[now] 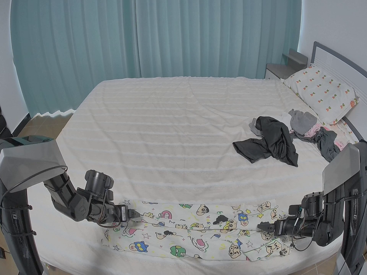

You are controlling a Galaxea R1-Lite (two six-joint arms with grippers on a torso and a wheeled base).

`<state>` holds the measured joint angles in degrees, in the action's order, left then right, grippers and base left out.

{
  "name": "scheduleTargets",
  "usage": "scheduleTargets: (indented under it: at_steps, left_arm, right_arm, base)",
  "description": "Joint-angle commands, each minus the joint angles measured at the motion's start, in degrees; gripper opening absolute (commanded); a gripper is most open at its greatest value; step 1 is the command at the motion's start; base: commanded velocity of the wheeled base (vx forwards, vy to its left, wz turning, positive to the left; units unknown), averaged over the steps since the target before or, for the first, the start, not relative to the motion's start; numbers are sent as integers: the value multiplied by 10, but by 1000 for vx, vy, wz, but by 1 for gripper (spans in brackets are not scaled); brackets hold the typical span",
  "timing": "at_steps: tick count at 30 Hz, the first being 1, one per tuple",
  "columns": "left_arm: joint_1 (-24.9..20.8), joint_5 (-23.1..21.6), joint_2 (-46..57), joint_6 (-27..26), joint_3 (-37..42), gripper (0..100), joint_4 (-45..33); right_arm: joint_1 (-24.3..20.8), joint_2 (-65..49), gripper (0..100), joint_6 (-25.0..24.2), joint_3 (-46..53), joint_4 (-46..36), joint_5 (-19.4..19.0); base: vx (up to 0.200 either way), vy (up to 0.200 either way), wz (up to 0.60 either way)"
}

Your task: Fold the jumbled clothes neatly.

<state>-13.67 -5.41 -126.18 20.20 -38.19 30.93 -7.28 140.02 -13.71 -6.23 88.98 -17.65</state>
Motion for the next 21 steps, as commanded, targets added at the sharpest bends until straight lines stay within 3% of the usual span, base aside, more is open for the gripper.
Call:
scheduleTargets:
  at_steps: [1, 10, 21]
  left_arm:
    - [-1, 28, -28, 11, -28, 100, -3]
    - [-17, 96, -78, -18, -41, 100, 4]
    - [-35, 105, -79, -20, -37, 100, -1]
  right_arm:
    - [0, 1, 100, 0, 0, 8, 0]
    - [0, 2, 100, 0, -1, 8, 0]
    - [0, 3, 100, 0, 0, 8, 0]
  base:
    - [0, 0, 0]
    - [0, 0, 0]
    - [0, 0, 0]
